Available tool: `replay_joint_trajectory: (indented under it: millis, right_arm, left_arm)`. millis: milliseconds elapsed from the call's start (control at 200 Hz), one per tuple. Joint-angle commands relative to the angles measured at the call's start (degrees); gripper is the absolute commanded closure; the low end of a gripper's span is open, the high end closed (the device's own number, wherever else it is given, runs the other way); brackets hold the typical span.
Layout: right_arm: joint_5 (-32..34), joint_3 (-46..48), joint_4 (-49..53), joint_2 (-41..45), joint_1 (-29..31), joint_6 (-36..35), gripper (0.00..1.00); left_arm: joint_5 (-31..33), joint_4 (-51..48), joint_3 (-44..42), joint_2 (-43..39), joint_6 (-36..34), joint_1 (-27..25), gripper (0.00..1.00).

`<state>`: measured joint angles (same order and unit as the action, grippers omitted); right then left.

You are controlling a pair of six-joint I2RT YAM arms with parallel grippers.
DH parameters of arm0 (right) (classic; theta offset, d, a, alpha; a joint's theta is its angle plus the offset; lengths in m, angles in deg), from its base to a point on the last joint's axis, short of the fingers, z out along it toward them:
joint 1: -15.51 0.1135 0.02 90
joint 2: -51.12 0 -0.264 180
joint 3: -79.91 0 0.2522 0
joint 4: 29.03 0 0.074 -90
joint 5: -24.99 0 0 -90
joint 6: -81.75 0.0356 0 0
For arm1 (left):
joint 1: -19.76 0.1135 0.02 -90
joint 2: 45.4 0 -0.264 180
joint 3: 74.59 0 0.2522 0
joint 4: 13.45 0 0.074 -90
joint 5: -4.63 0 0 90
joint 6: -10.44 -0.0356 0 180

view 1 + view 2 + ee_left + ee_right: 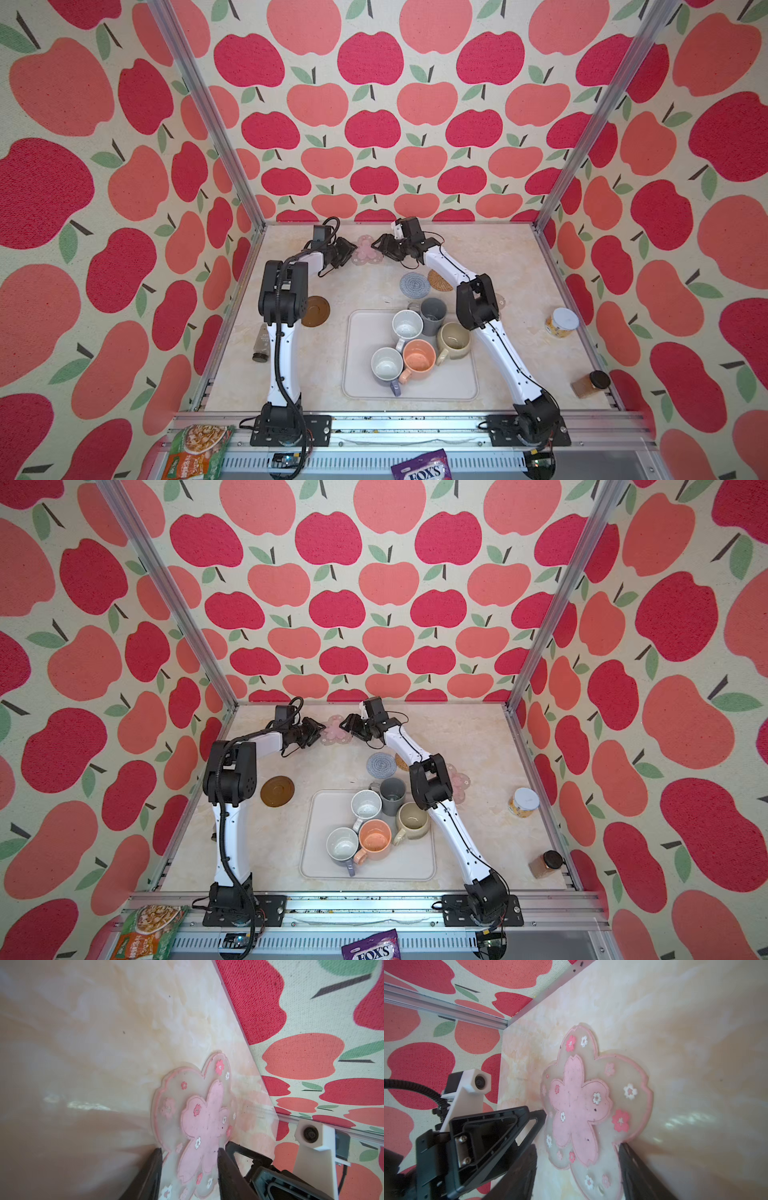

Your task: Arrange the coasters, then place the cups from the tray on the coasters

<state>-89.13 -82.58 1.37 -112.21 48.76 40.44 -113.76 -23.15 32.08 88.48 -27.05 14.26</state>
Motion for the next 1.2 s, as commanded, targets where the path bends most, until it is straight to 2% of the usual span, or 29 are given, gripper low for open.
replay_joint_trajectory:
  millis: [0, 320, 690, 961, 1196]
  right_arm:
    - [0.6, -0.2, 2.0, -4.5, -0.3, 2.0, 0.34]
    - [0.3, -1.7, -2.7, -7.1, -1.2, 6.2, 0.34]
    - [-0.3, -1.9, -2.6, -7.5, -1.6, 6.9, 0.34]
    - [0.4, 2.8, -3.8, -3.1, -2.8, 6.3, 0.32]
    - [0.9, 8.2, -3.9, 3.1, -3.1, 2.4, 0.31]
  left_arm:
    - [3.2, -6.7, -1.1, 6.0, 1.9, -0.3, 0.54]
    - [3.6, -2.7, -0.3, 7.9, 4.9, -0.3, 0.54]
    - [5.3, -4.4, 2.8, 8.4, 4.9, -0.2, 0.54]
    - [5.6, -4.6, 0.3, 5.9, 4.8, -0.4, 0.54]
    - [7.2, -7.8, -0.4, 1.8, 2.1, -0.3, 0.54]
